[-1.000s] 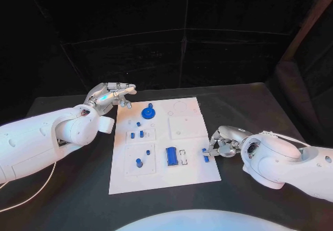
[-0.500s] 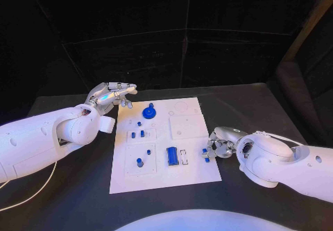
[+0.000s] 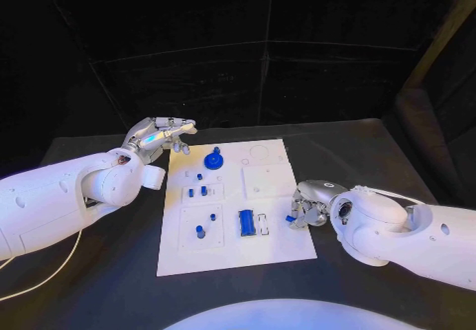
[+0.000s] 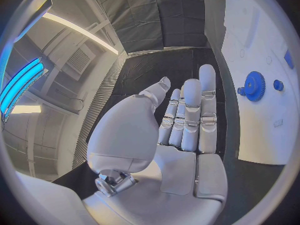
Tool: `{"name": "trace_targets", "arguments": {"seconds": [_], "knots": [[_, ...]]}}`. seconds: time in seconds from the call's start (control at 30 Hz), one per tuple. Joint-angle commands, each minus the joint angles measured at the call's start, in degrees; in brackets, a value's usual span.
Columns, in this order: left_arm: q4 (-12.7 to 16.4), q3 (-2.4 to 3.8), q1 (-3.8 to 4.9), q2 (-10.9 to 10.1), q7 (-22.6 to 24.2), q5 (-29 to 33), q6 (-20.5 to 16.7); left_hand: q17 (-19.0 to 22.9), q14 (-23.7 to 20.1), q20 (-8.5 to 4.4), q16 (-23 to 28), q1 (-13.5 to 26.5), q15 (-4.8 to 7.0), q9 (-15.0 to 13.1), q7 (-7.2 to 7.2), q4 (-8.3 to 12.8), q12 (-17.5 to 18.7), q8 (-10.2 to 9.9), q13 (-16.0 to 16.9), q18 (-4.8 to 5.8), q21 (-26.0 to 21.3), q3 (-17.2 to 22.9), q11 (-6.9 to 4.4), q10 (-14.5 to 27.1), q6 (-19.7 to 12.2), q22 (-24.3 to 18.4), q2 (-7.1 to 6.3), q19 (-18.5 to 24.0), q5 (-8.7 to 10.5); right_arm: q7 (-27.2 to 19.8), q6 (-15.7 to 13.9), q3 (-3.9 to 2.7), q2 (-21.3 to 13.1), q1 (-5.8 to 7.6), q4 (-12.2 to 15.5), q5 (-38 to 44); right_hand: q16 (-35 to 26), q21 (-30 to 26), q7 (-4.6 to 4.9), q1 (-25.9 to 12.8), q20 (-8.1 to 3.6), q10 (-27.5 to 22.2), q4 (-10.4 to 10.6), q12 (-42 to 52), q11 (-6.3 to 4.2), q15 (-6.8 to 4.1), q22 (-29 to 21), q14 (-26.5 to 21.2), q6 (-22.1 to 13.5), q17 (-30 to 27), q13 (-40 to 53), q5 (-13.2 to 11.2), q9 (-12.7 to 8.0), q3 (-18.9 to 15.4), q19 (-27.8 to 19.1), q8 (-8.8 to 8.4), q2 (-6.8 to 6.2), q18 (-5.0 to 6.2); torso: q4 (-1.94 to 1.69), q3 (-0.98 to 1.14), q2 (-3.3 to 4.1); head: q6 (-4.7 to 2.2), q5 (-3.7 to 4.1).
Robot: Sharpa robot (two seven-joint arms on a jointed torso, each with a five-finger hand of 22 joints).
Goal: Assemble the parts on the task board
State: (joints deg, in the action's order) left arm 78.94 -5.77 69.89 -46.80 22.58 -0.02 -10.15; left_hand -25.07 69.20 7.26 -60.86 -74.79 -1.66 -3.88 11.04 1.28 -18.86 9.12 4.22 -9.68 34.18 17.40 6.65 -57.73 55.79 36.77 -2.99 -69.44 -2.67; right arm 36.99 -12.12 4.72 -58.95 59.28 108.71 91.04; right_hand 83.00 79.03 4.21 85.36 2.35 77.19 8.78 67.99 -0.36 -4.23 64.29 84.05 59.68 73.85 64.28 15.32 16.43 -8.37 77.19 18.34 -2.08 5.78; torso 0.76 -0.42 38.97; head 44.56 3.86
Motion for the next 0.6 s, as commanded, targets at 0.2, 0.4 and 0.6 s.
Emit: {"name": "trace_targets", "arguments": {"seconds": [0.2,0.4,0.6], "knots": [[0.2,0.04,0.08,-0.1,0.3,0.1,0.7,0.1,-0.2,0.07,-0.2,-0.5,-0.05,-0.1,-0.1,0.0,-0.3,0.3,0.0,-0.79,-0.3,-0.2,0.11,0.3,-0.3,-0.1,0.03,-0.3,-0.24,1.8,1.1,0.49,0.1,-0.55,0.1,1.9,-0.2,0.1,-0.32,2.0,-0.23,-0.2,1.2,-0.4,-0.39,-0.12,0.8,3.1,1.2,0.6,-0.2,2.8,-1.0,4.8,0.3,-1.43,2.73,-0.84,0.11,0.0,0.01,0.04,-0.13],[0.2,0.03,0.08,-0.1,0.4,0.1,0.6,0.1,-0.2,0.07,-0.2,-0.6,-0.05,-0.1,-0.1,0.0,-0.3,0.3,0.0,-0.79,-0.3,-0.2,0.11,0.3,-0.4,-0.1,0.05,-0.3,-0.24,-0.7,-7.1,0.48,-0.4,-0.55,1.2,-3.6,0.2,0.7,-0.44,0.3,-0.57,0.6,4.4,0.0,-0.64,-0.33,1.8,3.3,2.3,1.5,0.6,6.4,-1.5,11.9,0.9,-2.92,-0.01,-1.02,0.01,-0.04,0.02,0.08,0.0],[0.2,0.03,0.08,-0.1,0.4,0.1,0.5,0.1,-0.3,0.06,-0.2,-0.7,-0.05,0.0,-0.04,0.1,-0.3,0.3,0.0,-0.79,-0.4,-0.3,0.14,0.5,-0.5,-0.1,0.06,-0.4,-0.24,-3.7,-14.8,0.47,-0.8,-0.55,2.4,-7.6,0.5,1.0,-0.54,-1.2,-0.61,1.3,5.7,0.3,-0.66,-0.42,2.6,3.4,3.2,2.0,1.1,7.3,-1.4,18.6,1.4,-3.89,-3.29,-1.17,-0.11,-0.07,0.01,0.08,-0.12]]}}
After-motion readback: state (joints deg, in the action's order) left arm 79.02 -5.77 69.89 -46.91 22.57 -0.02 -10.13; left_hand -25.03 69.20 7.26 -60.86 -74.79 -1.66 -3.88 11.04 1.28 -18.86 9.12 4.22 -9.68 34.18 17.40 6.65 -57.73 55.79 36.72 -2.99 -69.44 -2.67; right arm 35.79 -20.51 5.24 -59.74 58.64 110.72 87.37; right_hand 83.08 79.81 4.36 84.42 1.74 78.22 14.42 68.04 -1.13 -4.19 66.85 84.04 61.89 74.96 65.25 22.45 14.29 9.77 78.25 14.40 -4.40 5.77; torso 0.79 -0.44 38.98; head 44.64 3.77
